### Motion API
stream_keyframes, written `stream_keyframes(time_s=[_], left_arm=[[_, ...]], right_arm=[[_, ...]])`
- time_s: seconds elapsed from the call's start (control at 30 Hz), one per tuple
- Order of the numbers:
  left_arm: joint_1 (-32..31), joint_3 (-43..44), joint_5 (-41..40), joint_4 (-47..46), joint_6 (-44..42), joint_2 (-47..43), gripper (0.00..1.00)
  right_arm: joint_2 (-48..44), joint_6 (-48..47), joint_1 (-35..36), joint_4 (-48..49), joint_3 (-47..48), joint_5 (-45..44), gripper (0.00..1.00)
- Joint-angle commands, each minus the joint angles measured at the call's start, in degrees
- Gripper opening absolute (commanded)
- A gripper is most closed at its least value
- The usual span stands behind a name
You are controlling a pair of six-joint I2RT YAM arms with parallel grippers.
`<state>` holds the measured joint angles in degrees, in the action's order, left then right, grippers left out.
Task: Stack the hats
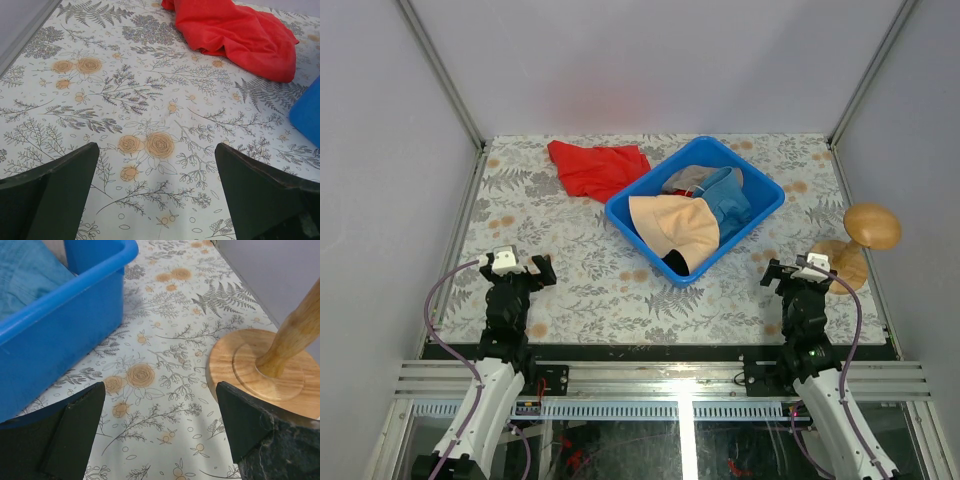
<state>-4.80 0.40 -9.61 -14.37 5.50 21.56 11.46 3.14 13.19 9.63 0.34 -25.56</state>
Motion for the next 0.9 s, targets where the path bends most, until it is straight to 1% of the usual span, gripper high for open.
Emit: stream_keyframes(time_s=[0.0,0.13,0.23,0.4,0.43,0.5,0.53,0.57,0.6,0.67,0.77,0.8,0.87], left_arm=[[0.13,-4.54,-0.77,-4.0,-0.49,-0.31,1.0],[0.14,-4.54,-0.79,-4.0,-0.48,-0.26,1.0],[0.13,-4.54,-0.81,-4.06,-0.49,-0.31,1.0],[0.09,-4.52,-0.83,-4.19,-0.49,-0.08,1.0],[0.12,-4.53,-0.52,-4.22,-0.53,0.03,1.0],[0.1,-4.28,2.65,-4.34,-2.05,0.54,1.0],[0.08,-3.67,1.52,-4.2,-1.84,0.61,1.0],[0.13,-1.58,-0.55,-1.9,-0.8,0.29,1.0],[0.14,1.18,-2.72,3.02,0.06,0.11,1.0],[0.07,6.83,-6.97,8.16,3.24,0.44,1.0],[0.13,17.91,-15.9,20.39,14.74,2.33,1.0],[0.14,23.39,-17.31,23.85,17.15,3.64,1.0],[0.07,28.99,-16.73,27.2,18.45,6.52,1.0]], right_arm=[[-3.19,-0.65,0.17,0.74,-5.88,1.78,0.99],[-4.48,-0.33,0.18,-0.11,-5.96,1.07,0.99],[-4.17,1.28,0.17,0.06,-5.98,-3.35,0.99],[-2.15,1.3,0.17,1.31,-5.81,-3.38,0.99],[-1.51,1.15,0.17,1.85,-5.8,-2.4,0.99],[0.2,-0.4,0.18,3.14,-5.37,1.49,0.99],[1.1,-0.59,0.17,3.39,-4.4,1.26,0.99],[1.79,0.15,0.23,0.56,-1.99,0.51,0.99],[2.52,0.43,0.24,-1.27,-0.41,-0.26,0.99],[3.7,0.32,0.17,-2.53,1.78,-0.17,0.99],[3.73,-1.96,0.17,-6.57,7.0,4.15,0.99],[3.39,-2.64,0.21,-7.92,8.99,5.71,0.99],[2.31,-2.54,0.22,-8.51,12.25,8.45,0.99]])
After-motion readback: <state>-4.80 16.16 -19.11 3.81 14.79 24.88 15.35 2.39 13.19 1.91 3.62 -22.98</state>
